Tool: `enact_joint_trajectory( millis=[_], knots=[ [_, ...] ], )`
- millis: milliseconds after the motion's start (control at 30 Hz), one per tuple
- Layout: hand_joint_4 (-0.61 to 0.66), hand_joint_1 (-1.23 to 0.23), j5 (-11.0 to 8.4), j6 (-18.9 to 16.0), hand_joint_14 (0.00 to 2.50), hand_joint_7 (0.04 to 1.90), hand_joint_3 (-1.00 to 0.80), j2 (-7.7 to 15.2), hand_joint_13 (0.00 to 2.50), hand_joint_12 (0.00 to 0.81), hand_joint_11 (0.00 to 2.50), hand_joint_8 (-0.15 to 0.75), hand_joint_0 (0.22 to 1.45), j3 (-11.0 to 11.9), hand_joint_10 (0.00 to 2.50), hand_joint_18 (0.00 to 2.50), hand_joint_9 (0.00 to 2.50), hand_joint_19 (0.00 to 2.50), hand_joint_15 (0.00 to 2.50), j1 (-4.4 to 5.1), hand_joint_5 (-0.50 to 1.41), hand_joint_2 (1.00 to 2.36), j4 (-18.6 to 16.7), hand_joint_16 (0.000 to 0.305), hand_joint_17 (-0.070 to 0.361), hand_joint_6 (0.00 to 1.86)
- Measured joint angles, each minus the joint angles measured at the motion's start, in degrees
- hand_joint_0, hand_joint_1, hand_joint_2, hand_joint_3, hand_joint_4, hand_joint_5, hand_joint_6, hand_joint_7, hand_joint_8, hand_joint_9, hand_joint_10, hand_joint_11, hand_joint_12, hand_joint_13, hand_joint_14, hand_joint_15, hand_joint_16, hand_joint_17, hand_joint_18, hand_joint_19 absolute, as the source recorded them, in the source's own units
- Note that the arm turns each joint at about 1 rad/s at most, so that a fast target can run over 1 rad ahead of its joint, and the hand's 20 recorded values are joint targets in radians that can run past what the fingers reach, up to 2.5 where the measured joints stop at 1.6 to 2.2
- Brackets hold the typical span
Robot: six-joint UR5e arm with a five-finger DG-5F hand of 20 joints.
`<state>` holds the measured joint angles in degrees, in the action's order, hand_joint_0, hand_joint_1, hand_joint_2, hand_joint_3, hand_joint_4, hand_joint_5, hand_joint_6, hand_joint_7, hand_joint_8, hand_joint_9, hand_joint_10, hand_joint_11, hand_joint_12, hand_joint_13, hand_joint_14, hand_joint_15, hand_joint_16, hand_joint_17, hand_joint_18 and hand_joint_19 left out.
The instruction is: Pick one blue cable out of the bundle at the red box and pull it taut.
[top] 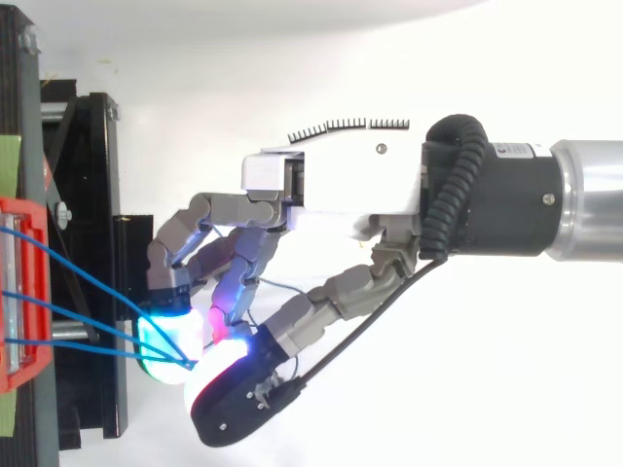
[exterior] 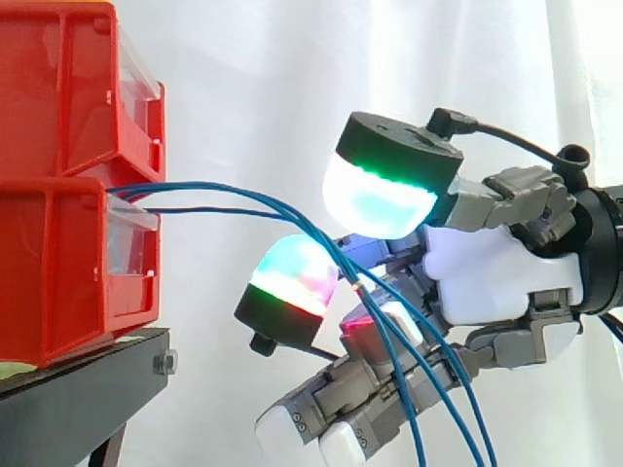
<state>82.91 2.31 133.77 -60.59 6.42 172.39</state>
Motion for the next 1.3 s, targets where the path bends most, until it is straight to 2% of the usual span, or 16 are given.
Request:
enact_joint_trajectory(
  millis=[167, 267, 667, 800, 900, 933, 1067, 1300],
  knots=[
    [0.09, -0.77, 0.02, -0.02, 0.01, 0.87, -0.22, 0.00, 0.55, 0.400, 0.89, 0.410, 0.56, -0.01, 0.01, 0.54, 1.11, 0.34, 0.21, 0.04, -0.13, 1.02, 0.11, 0.053, 0.120, 0.86],
    [0.10, -0.75, 0.00, -0.02, 0.01, 0.85, -0.17, 0.00, 0.57, 0.432, 0.87, 0.437, 0.56, -0.03, 0.01, 0.57, 1.13, 0.33, 0.21, 0.09, -0.12, 1.01, 0.08, 0.061, 0.137, 0.84],
    [0.17, -0.62, -0.03, -0.02, 0.00, 0.90, -0.13, 0.00, 0.56, 0.465, 0.81, 0.461, 0.58, -0.04, 0.01, 0.57, 1.13, 0.32, 0.20, 0.16, -0.09, 1.00, -0.01, 0.068, 0.152, 0.71],
    [0.17, -0.69, -0.03, -0.02, 0.00, 0.93, -0.14, 0.00, 0.56, 0.465, 0.81, 0.465, 0.57, -0.05, 0.01, 0.57, 1.12, 0.32, 0.19, 0.18, -0.09, 1.01, -0.03, 0.067, 0.151, 0.70],
    [0.17, -0.76, 0.00, -0.02, 0.00, 0.88, -0.16, 0.00, 0.56, 0.460, 0.83, 0.460, 0.57, -0.05, 0.00, 0.58, 1.10, 0.31, 0.20, 0.19, -0.11, 1.01, -0.03, 0.066, 0.149, 0.76],
    [0.16, -0.79, 0.02, -0.02, 0.00, 0.84, -0.18, 0.00, 0.56, 0.448, 0.85, 0.441, 0.57, -0.05, 0.01, 0.57, 1.08, 0.31, 0.20, 0.18, -0.13, 1.01, -0.03, 0.063, 0.142, 0.80],
    [0.12, -0.84, 0.11, -0.03, 0.01, 0.84, -0.19, 0.00, 0.53, 0.411, 0.88, 0.406, 0.60, -0.05, 0.01, 0.52, 1.02, 0.31, 0.20, 0.21, -0.15, 1.02, -0.04, 0.056, 0.125, 0.85],
    [0.13, -0.92, 0.01, -0.02, 0.01, 0.76, -0.36, 0.00, 0.50, 0.394, 0.89, 0.383, 0.66, -0.05, 0.01, 0.52, 0.96, 0.29, 0.19, 0.21, -0.17, 1.01, -0.04, 0.053, 0.120, 0.88]
  ],
)
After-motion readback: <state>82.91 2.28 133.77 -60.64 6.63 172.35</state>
